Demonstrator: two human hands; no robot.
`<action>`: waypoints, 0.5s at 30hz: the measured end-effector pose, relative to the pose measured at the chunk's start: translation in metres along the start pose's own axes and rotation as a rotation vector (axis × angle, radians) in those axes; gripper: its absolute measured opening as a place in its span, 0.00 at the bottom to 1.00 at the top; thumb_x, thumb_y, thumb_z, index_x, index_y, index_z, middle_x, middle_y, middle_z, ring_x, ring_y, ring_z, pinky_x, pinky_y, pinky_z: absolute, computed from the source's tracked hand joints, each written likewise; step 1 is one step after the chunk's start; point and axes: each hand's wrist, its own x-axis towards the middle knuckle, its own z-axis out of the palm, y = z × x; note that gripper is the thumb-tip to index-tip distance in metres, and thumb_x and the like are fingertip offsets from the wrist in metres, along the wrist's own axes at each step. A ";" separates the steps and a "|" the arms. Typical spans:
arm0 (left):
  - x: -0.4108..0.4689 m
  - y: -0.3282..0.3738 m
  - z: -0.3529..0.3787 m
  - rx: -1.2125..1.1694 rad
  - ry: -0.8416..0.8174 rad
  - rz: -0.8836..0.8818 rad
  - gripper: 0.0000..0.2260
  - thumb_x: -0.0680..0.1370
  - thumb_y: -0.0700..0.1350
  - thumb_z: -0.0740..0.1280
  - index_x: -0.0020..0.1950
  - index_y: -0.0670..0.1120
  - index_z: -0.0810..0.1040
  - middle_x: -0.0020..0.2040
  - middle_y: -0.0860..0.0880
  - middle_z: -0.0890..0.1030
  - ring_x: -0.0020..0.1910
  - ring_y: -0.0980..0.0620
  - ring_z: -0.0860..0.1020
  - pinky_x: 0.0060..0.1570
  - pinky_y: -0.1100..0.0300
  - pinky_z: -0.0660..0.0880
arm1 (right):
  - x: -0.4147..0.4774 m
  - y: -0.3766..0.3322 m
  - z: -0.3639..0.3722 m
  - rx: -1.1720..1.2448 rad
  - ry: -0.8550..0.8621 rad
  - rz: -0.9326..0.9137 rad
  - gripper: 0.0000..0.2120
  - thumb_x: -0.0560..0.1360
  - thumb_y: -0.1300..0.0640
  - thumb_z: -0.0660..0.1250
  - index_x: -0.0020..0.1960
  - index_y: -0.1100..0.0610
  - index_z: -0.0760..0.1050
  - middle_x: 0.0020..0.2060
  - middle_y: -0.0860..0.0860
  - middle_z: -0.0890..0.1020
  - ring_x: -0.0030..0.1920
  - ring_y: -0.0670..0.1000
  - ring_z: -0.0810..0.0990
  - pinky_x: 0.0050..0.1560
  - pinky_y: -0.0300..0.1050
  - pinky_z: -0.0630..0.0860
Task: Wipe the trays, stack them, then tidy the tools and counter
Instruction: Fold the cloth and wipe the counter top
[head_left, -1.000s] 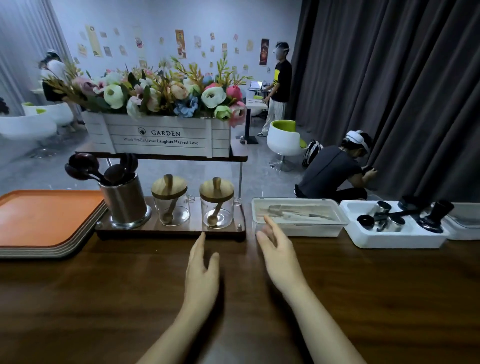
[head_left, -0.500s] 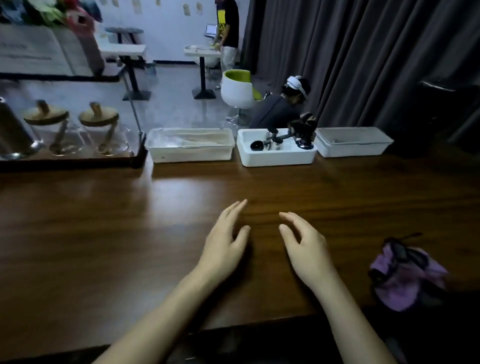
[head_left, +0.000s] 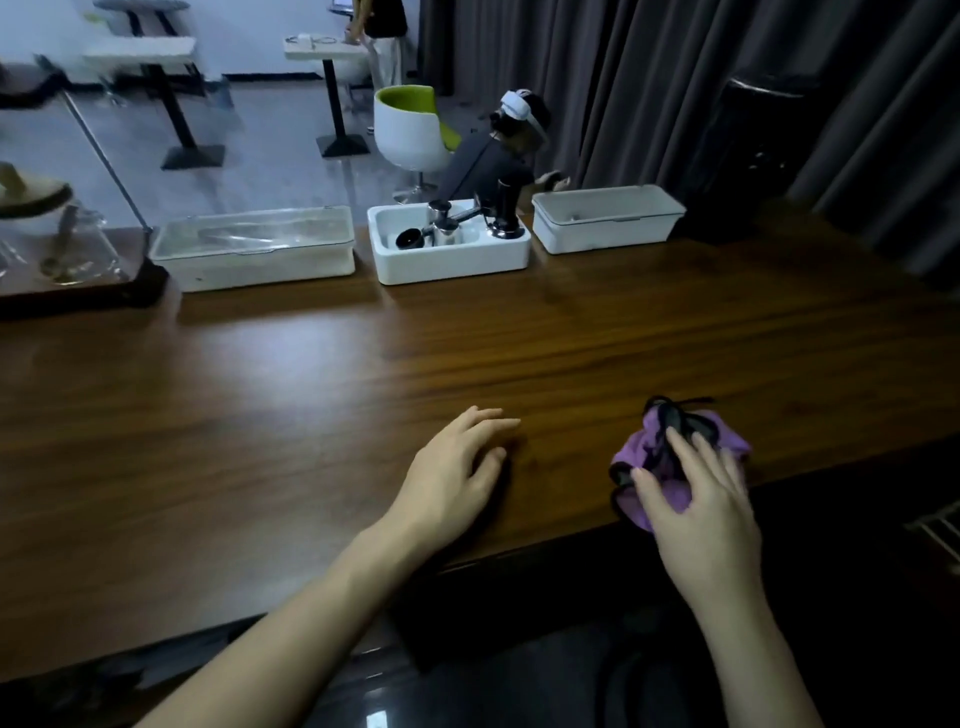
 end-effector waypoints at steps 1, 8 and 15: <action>0.001 0.003 0.004 0.000 -0.016 0.011 0.16 0.84 0.46 0.63 0.70 0.59 0.77 0.74 0.60 0.72 0.78 0.57 0.63 0.73 0.56 0.65 | 0.002 0.004 0.003 -0.040 -0.081 0.019 0.32 0.76 0.45 0.71 0.77 0.51 0.68 0.77 0.52 0.66 0.79 0.54 0.59 0.76 0.55 0.61; -0.001 -0.004 -0.005 0.020 0.041 -0.012 0.16 0.83 0.45 0.65 0.69 0.57 0.78 0.71 0.59 0.75 0.75 0.60 0.67 0.72 0.60 0.65 | 0.013 -0.034 0.048 -0.101 -0.287 -0.191 0.37 0.77 0.40 0.68 0.81 0.46 0.57 0.81 0.52 0.57 0.81 0.53 0.51 0.78 0.50 0.54; -0.041 -0.058 -0.078 0.135 0.190 -0.167 0.16 0.80 0.45 0.63 0.66 0.49 0.80 0.63 0.54 0.81 0.64 0.53 0.77 0.64 0.59 0.72 | 0.004 -0.137 0.131 -0.023 -0.529 -0.538 0.35 0.77 0.37 0.66 0.80 0.43 0.58 0.81 0.49 0.56 0.81 0.53 0.49 0.80 0.50 0.47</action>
